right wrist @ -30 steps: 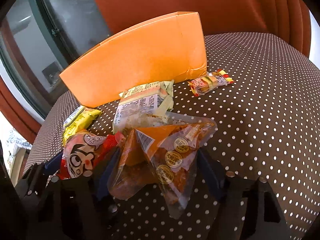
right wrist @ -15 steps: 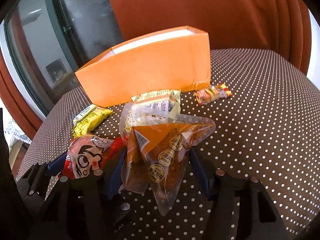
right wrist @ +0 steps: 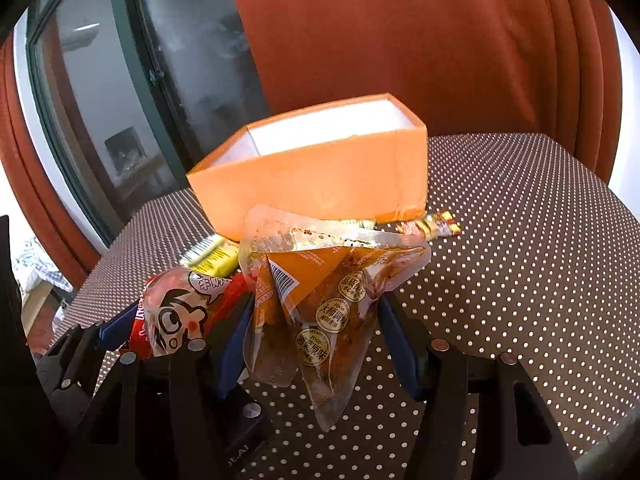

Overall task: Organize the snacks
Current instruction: 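Lift both bags and carry them over the orange box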

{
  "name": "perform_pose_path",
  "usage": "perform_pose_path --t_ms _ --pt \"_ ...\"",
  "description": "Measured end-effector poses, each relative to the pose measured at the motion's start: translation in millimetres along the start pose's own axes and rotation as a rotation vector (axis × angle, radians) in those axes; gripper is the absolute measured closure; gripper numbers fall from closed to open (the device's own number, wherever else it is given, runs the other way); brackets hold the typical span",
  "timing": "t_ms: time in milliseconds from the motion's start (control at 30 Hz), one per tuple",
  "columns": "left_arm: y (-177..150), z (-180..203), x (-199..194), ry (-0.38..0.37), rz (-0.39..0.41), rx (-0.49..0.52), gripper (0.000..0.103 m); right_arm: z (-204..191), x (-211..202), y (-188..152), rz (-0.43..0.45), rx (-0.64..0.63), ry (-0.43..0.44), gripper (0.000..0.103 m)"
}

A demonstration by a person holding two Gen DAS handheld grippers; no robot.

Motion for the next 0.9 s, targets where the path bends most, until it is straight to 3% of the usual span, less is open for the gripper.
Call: perform_pose_path --t_ms 600,900 --pt "60 -14 -71 -0.007 0.177 -0.029 0.018 -21 -61 56 0.163 -0.040 0.032 0.039" --pt "105 -23 -81 -0.015 0.247 -0.048 0.018 -32 -71 94 0.227 -0.057 0.050 0.039"
Point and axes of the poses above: each gripper's, at about its wrist camera, not at the fingertips, and x roughly the way its jaws point, z to its right, y to its top, the point moved 3 cm from there along x, roughly the way its jaws point, and after that the axes turned 3 degrees about z, right-handed, at the moved point
